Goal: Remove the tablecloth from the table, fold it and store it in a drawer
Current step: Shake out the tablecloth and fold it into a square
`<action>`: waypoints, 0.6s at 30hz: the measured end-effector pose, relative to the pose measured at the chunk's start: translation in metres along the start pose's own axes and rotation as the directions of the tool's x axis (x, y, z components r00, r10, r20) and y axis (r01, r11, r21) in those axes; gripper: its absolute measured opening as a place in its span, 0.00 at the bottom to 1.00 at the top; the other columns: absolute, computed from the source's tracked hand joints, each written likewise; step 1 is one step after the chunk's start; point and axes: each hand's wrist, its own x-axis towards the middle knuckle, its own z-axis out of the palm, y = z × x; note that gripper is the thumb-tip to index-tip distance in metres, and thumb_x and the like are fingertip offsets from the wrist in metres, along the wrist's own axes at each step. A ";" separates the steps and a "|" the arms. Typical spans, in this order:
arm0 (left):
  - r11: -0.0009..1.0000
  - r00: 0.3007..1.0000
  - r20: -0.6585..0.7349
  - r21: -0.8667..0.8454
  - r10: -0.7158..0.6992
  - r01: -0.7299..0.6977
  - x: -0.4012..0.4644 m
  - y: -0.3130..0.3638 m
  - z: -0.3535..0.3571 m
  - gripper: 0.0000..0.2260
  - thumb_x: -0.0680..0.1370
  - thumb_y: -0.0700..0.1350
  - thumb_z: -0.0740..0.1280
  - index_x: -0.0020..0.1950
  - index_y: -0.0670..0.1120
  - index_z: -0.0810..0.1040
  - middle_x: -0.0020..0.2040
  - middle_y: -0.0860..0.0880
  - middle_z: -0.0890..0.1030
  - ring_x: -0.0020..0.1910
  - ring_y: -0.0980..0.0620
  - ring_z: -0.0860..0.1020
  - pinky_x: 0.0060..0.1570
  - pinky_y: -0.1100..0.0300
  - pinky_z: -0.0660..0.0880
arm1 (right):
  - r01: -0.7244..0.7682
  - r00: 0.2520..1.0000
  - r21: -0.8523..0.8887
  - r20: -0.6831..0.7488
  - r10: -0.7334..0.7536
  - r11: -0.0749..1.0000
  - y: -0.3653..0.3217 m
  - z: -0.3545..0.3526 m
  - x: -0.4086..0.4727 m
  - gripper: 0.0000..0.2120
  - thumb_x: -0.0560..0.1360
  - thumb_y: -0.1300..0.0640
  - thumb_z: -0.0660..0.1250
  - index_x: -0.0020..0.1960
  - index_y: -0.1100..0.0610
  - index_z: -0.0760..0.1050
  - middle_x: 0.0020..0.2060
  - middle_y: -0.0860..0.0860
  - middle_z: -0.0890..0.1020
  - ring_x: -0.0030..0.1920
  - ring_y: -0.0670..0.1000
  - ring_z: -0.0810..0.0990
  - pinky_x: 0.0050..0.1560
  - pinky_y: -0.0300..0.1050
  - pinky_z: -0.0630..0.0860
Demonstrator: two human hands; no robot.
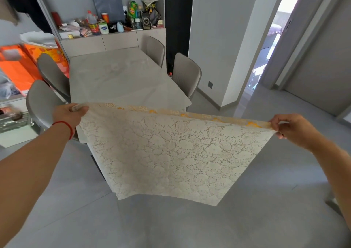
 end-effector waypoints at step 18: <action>0.997 0.998 -0.043 0.065 0.036 -0.033 0.002 0.023 -0.001 0.12 0.77 0.46 0.75 0.59 0.44 0.82 0.51 0.46 0.79 0.52 0.48 0.76 0.58 0.57 0.71 | 0.049 0.999 -0.233 -0.005 -0.051 0.971 0.021 0.049 -0.008 0.04 0.77 0.59 0.74 0.51 0.60 0.85 0.42 0.53 0.83 0.43 0.56 0.79 0.46 0.45 0.68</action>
